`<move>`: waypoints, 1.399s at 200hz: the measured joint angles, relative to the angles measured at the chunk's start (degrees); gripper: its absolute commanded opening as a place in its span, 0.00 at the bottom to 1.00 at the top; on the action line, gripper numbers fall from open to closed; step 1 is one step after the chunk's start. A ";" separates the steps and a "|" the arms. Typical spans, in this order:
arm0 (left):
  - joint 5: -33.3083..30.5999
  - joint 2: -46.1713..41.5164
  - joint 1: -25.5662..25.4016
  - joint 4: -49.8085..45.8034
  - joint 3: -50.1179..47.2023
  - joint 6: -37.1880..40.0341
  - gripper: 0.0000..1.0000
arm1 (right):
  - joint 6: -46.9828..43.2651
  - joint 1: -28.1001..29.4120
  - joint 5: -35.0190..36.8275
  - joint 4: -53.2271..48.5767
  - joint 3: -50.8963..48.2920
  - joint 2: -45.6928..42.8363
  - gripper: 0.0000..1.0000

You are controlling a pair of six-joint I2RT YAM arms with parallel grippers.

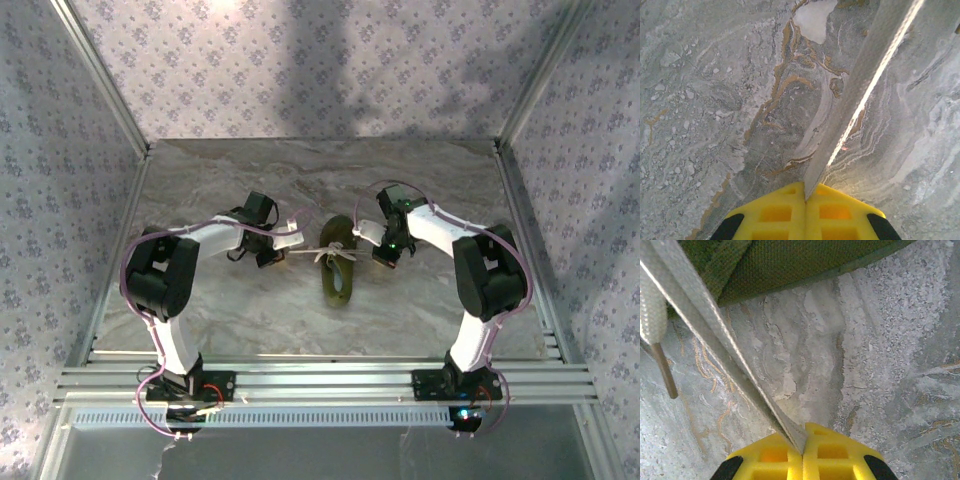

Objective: Tie the shoes

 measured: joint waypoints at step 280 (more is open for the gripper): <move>16.85 -11.47 -4.92 19.93 -11.56 -25.46 0.36 | 17.66 7.04 -17.70 10.58 4.66 -0.98 0.48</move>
